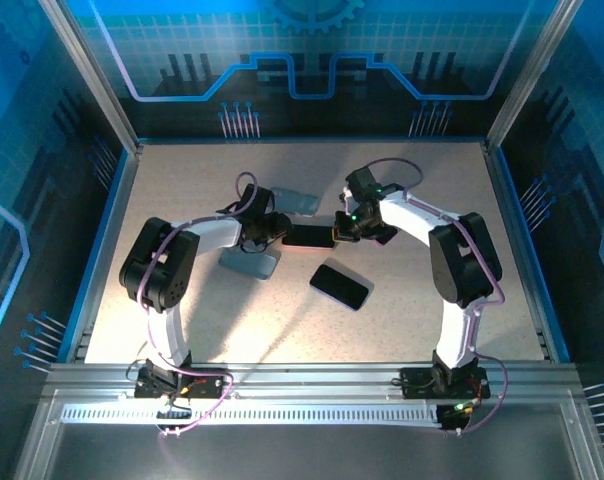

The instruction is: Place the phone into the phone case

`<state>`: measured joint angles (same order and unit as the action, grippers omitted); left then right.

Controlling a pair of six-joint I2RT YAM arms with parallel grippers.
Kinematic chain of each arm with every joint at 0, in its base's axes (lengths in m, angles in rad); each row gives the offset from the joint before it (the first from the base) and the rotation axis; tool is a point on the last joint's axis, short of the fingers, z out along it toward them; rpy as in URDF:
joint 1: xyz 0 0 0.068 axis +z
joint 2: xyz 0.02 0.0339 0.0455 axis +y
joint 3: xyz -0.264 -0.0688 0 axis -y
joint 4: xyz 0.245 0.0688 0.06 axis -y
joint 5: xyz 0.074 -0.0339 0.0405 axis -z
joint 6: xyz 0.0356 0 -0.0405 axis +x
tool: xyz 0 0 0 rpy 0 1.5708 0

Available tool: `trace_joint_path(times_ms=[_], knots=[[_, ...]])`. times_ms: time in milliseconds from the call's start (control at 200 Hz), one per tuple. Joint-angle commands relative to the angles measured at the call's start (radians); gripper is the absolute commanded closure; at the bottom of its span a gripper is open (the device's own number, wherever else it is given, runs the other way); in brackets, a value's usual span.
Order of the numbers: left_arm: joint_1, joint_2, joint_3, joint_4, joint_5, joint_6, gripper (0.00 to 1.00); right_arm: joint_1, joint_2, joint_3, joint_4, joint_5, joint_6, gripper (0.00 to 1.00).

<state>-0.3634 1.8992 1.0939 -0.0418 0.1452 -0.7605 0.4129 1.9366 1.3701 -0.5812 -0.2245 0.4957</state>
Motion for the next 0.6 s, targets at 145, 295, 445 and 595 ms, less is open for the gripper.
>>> trace_joint_path(times_ms=[145,295,445,595], knots=[[-0.008,0.006,0.031,-0.031,-0.015,0.005,0.62,-0.004,0.059,0.002,0.009,-0.035,-0.013,1.0],[-0.01,0.012,0.031,-0.032,-0.016,0.003,0.62,-0.003,0.069,-0.002,0.021,-0.044,-0.006,1.0],[-0.013,0.015,0.029,-0.031,-0.016,0.003,0.62,-0.004,0.08,0.002,0.021,-0.044,-0.006,1.0],[-0.016,0.015,0.028,-0.03,-0.017,0.003,0.62,-0.002,0.091,0.001,0.021,-0.043,-0.006,1.0]])
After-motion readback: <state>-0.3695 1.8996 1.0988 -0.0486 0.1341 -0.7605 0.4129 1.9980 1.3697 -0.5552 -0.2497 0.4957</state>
